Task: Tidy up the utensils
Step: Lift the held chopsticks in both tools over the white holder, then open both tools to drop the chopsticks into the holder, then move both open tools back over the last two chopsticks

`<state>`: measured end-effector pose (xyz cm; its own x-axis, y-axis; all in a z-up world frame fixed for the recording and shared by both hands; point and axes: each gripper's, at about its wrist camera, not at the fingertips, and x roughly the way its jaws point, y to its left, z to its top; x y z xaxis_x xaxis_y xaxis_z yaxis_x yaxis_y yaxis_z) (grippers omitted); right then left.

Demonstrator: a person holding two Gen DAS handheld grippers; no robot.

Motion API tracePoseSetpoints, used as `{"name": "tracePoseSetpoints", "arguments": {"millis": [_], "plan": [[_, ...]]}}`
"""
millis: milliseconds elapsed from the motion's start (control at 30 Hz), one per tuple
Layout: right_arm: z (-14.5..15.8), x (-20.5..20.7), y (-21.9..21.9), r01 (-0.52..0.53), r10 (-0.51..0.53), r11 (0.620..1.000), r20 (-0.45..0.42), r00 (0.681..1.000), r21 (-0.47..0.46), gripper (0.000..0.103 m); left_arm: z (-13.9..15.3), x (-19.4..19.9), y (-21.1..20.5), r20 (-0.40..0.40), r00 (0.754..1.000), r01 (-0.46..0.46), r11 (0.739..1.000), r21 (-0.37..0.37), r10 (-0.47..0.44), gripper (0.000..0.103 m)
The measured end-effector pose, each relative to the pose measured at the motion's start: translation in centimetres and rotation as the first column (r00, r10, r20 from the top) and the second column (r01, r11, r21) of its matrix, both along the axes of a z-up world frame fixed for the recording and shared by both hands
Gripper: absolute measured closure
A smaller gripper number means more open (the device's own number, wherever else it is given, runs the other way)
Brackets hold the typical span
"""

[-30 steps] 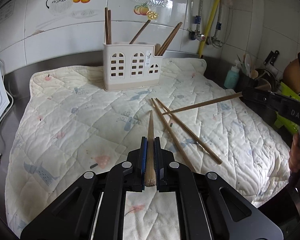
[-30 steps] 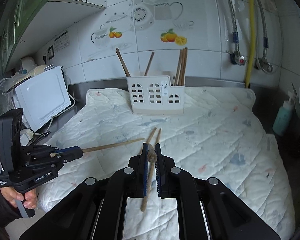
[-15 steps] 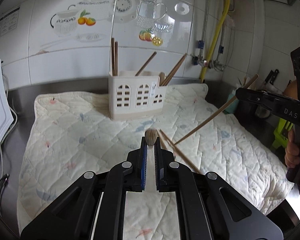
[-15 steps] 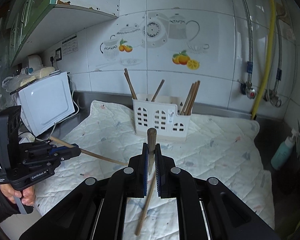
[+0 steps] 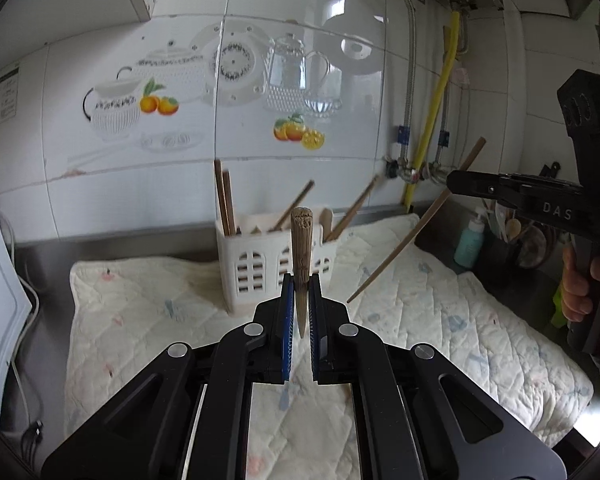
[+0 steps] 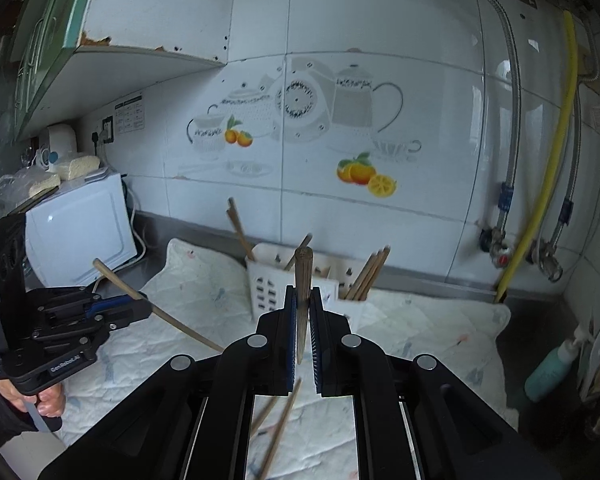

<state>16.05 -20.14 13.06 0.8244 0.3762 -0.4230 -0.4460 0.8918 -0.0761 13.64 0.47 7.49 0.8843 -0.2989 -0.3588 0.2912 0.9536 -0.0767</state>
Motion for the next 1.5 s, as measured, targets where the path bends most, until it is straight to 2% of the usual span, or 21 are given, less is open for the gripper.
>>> {"name": "tracePoseSetpoints", "arguments": {"millis": [300, 467, 567, 800, 1067, 1167, 1267, 1367, 1433, 1500], "plan": [[4.1, 6.0, 0.4, 0.042, -0.042, 0.999, 0.057, 0.998, 0.003, 0.097, 6.8, 4.6, 0.4, 0.134, 0.990, -0.037, 0.999, 0.014, 0.035, 0.098], [4.3, 9.4, 0.6, 0.063, -0.063, 0.998, 0.058, 0.996, 0.002, 0.097, 8.5, 7.8, 0.5, 0.170, 0.983, -0.076, 0.997, 0.019, 0.071, 0.098], [3.4, 11.3, 0.6, 0.067, -0.067, 0.998, 0.031, 0.997, 0.003, 0.097, 8.3, 9.8, 0.3, 0.155, 0.984, -0.090, 0.996, 0.019, 0.086, 0.098], [0.4, 14.2, 1.1, 0.069, -0.070, 0.997, -0.026, 0.997, -0.018, 0.097, 5.1, 13.8, -0.4, 0.070, 0.993, -0.096, 0.994, 0.053, 0.092, 0.097], [-1.3, 15.5, 1.1, 0.074, -0.076, 0.997, -0.062, 0.995, -0.027, 0.096, 3.5, 15.4, -0.3, 0.022, 0.993, -0.113, 0.992, 0.054, 0.112, 0.095], [-1.2, 15.3, 1.0, 0.079, -0.080, 0.996, -0.054, 0.995, -0.029, 0.091, 3.7, 15.2, -0.3, 0.030, 0.993, -0.111, 0.992, 0.052, 0.110, 0.094], [-0.5, 14.3, 0.7, 0.082, -0.083, 0.996, -0.033, 0.996, -0.022, 0.085, 4.4, 14.5, -0.3, 0.045, 0.993, -0.111, 0.993, 0.039, 0.109, 0.082], [0.2, 12.4, 0.3, 0.075, -0.075, 0.997, -0.017, 0.997, -0.010, 0.084, 5.2, 12.9, -0.2, 0.066, 0.992, -0.111, 0.993, 0.030, 0.108, 0.068], [0.2, 10.4, -0.2, 0.069, -0.069, 0.998, -0.008, 0.998, 0.004, 0.084, 5.6, 11.3, -0.2, 0.077, 0.992, -0.106, 0.994, 0.024, 0.104, 0.066], [-0.3, 8.3, -0.4, 0.058, -0.058, 0.998, -0.010, 0.998, 0.006, 0.084, 5.6, 9.6, -0.3, 0.080, 0.991, -0.107, 0.994, 0.019, 0.105, 0.054]]}}
